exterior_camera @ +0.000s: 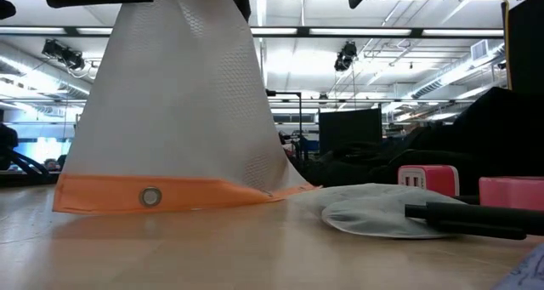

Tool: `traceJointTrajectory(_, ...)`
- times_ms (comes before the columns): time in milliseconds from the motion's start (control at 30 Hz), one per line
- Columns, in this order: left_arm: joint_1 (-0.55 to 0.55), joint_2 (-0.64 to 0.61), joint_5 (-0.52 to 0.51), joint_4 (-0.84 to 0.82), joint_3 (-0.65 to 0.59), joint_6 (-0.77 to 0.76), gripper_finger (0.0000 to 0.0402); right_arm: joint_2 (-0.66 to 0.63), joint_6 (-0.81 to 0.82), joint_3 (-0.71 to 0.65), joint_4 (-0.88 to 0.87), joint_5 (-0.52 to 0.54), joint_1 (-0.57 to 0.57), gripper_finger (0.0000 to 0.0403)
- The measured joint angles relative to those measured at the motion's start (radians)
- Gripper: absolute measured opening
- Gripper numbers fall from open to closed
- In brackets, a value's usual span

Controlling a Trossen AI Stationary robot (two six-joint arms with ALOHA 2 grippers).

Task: Unpack backpack
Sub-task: Put the deck of cards into the zip bag

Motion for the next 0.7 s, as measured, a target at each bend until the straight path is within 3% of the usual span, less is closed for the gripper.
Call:
traceJointTrajectory(100,0.000,0.000,0.000,0.000,0.000,0.000,0.0000,0.000,-0.004,0.000,-0.002,-0.008,0.000,0.0273)
traceJointTrajectory(267,0.000,0.000,0.006,0.001,0.000,0.000,0.0000,0.000,-0.010,0.000,0.022,-0.043,-0.001,0.0273)
traceJointTrajectory(467,0.000,0.000,0.007,0.001,0.000,-0.001,0.0000,-0.001,0.026,0.001,0.176,-0.088,-0.016,0.0273)
traceJointTrajectory(700,0.009,0.000,0.008,0.001,0.000,-0.001,0.0000,-0.001,0.026,0.001,0.181,-0.092,-0.014,0.0273)
